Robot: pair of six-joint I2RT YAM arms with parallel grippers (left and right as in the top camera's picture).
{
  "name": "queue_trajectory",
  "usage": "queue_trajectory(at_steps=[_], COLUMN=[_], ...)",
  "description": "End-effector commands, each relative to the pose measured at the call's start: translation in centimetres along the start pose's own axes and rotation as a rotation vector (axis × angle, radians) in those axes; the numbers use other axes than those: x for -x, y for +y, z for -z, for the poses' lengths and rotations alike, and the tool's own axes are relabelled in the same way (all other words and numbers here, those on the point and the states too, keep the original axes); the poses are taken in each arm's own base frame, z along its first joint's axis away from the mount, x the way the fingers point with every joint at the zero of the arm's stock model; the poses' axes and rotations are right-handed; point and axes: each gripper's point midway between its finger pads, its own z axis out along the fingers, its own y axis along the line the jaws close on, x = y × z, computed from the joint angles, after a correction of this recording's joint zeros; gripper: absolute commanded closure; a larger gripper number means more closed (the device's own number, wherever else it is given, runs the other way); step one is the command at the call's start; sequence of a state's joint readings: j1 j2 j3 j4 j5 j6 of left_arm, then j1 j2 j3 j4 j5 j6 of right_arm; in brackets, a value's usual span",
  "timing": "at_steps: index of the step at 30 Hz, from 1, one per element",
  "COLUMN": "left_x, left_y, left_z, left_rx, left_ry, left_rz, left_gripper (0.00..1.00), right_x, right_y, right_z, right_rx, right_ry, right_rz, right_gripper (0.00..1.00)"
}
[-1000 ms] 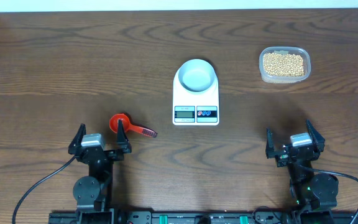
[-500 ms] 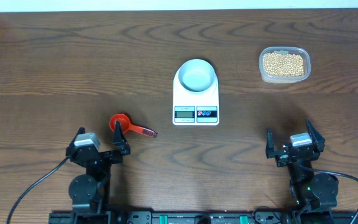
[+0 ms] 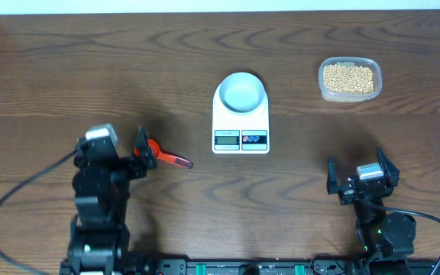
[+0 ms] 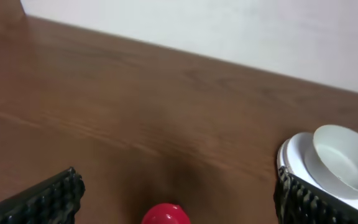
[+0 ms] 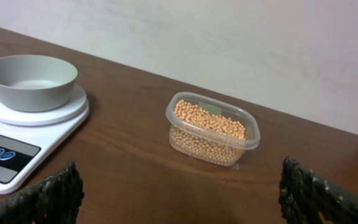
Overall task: Scoop item into bowl and weigh 50g on scale
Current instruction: 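Move the left gripper down over the red scoop's cup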
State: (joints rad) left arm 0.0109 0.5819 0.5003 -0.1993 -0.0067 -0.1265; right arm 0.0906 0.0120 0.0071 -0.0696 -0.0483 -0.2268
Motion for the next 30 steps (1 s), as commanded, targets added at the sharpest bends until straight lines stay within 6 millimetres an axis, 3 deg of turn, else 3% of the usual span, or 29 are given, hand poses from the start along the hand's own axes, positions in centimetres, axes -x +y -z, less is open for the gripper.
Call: queue_trajectory(at_steps=[1, 4, 9, 13, 16, 19, 30], left_x=[1.8, 1.9, 1.9, 3.7, 3.2, 2.0, 1.5], left_y=[-0.1, 1.5, 1.8, 1.7, 0.8, 1.1, 1.3], left_z=[-1.0, -1.1, 0.0, 0.7, 0.7, 1.0, 0.2], left_rx=[0.027, 0.153, 0.22, 0.217, 0.168, 0.192, 0.218], left_ry=[0.044, 0.122, 0.242, 0.225, 0.26, 0.308, 0.321], left_rz=[0.013, 0.174, 0.288, 0.311, 0.319, 0.312, 0.385], left_gripper=[0.0, 0.0, 0.0, 0.0, 0.0, 0.0, 0.0], right_x=[0.0, 0.0, 0.0, 0.0, 0.0, 0.0, 0.0], right_y=[0.1, 0.1, 0.1, 0.1, 0.1, 0.1, 0.1], right_z=[0.0, 0.0, 0.0, 0.0, 0.0, 0.0, 0.0], right_rx=[0.004, 0.004, 0.004, 0.004, 0.004, 0.004, 0.004], right_ry=[-0.001, -0.001, -0.001, -0.001, -0.001, -0.001, -0.001], right_rz=[-0.009, -0.009, -0.009, -0.009, -0.009, -0.009, -0.009], right_gripper=[0.01, 0.01, 0.01, 0.01, 0.01, 0.01, 0.01])
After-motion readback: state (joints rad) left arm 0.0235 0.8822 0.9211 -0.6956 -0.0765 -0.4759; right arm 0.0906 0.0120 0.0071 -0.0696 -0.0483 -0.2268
